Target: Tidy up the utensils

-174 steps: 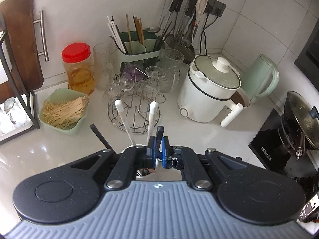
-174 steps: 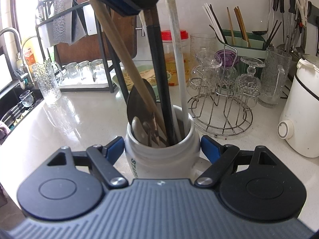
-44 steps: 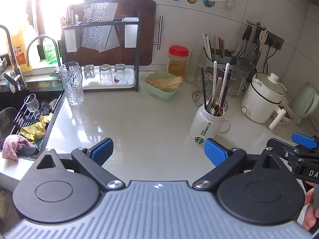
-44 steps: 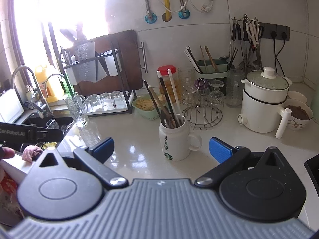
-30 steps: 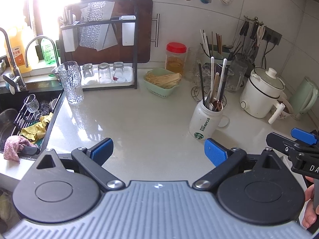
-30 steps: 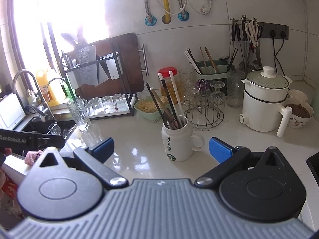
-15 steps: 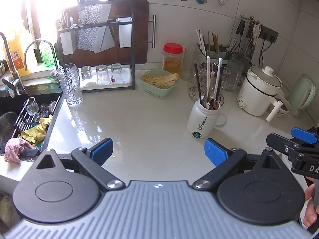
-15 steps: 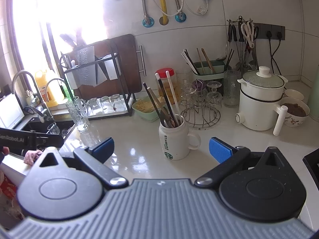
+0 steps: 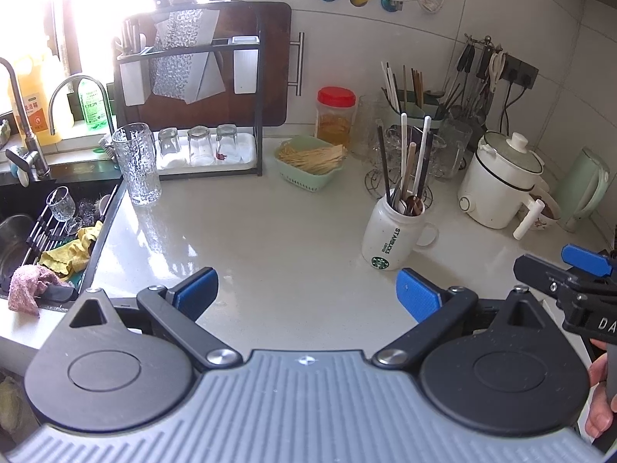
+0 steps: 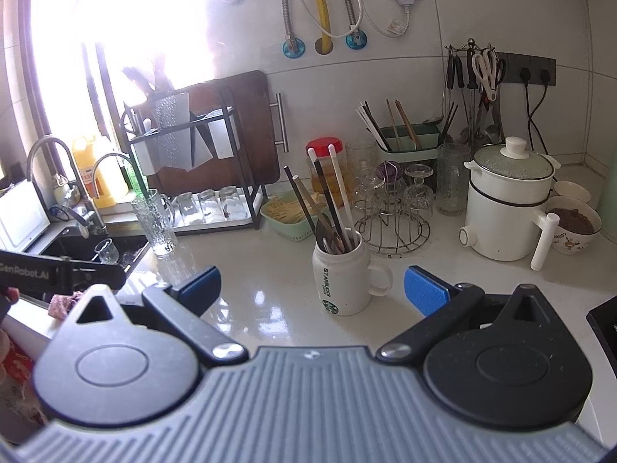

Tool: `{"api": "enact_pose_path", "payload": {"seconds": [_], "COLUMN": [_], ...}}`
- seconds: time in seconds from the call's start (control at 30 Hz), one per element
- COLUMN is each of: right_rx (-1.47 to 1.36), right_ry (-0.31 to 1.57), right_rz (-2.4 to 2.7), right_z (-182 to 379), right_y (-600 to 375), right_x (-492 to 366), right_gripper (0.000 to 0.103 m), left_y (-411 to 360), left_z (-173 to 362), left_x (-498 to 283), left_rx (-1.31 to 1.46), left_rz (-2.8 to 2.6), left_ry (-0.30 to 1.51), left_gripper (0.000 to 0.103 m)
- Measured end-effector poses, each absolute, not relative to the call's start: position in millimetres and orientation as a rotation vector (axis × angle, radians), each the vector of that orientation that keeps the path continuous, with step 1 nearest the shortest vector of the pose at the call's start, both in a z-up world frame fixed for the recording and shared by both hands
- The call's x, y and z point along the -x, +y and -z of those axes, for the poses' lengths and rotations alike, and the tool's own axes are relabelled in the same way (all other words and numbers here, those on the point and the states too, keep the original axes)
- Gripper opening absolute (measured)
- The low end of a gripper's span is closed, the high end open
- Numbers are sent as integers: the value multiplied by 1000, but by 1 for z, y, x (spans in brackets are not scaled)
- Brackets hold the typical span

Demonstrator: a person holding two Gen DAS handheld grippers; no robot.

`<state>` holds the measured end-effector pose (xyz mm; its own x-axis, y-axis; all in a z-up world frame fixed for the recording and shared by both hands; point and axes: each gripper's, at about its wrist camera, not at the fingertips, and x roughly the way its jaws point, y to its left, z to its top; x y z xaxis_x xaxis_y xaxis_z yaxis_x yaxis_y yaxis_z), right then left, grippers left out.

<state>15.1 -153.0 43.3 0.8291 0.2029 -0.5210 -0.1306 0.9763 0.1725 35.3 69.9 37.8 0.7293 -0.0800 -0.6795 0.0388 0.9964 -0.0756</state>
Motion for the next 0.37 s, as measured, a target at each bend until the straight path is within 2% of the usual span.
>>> {"api": "enact_pose_path", "payload": {"seconds": [0.37], "right_rx": [-130], "right_ry": [561], "right_rz": [-173], "right_z": [-41], "right_y": [-153], "right_x": [-13], "right_gripper": [103], "left_y": [68], "left_z": [-41], "left_x": [-33], "left_rx": [56], "left_rz": [64], "left_ry": [741], "left_gripper": [101]}}
